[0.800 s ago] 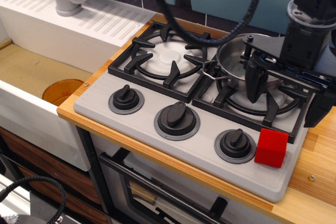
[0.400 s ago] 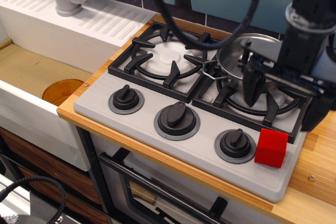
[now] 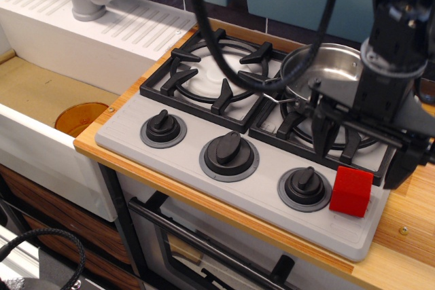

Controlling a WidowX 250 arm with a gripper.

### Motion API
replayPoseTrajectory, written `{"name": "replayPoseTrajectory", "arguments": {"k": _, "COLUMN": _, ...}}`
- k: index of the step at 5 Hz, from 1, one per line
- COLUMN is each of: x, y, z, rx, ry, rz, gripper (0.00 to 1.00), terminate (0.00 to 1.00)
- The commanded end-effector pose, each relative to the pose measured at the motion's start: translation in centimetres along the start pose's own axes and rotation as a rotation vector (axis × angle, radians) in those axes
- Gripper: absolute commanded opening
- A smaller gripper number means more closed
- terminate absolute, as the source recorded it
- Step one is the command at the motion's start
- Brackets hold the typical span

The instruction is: Put redcube in pan and put pan on stove

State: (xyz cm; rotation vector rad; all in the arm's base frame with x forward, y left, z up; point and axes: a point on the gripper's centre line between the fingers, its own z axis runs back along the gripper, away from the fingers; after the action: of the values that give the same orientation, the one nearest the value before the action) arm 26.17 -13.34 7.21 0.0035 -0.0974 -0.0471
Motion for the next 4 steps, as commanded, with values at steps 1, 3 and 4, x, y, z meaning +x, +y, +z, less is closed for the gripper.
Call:
{"name": "replayPoseTrajectory", "arguments": {"k": 1, "x": 0.8, "y": 0.1, "z": -0.5, "rx": -0.026, "ry": -0.055, "rz": -0.005, "gripper": 1.0, "terminate": 0.0}}
{"name": "replayPoseTrajectory", "arguments": {"k": 3, "x": 0.5, "y": -0.1, "z": -2.1, "rx": -0.042, "ry": -0.076, "rz": 0.0, "gripper": 1.0, "terminate": 0.0}}
{"name": "replayPoseTrajectory", "arguments": {"k": 4, "x": 0.4, "y": 0.0, "z": -2.9, "rx": -0.05, "ry": -0.086, "rz": -0.005, "gripper": 1.0, "terminate": 0.0}}
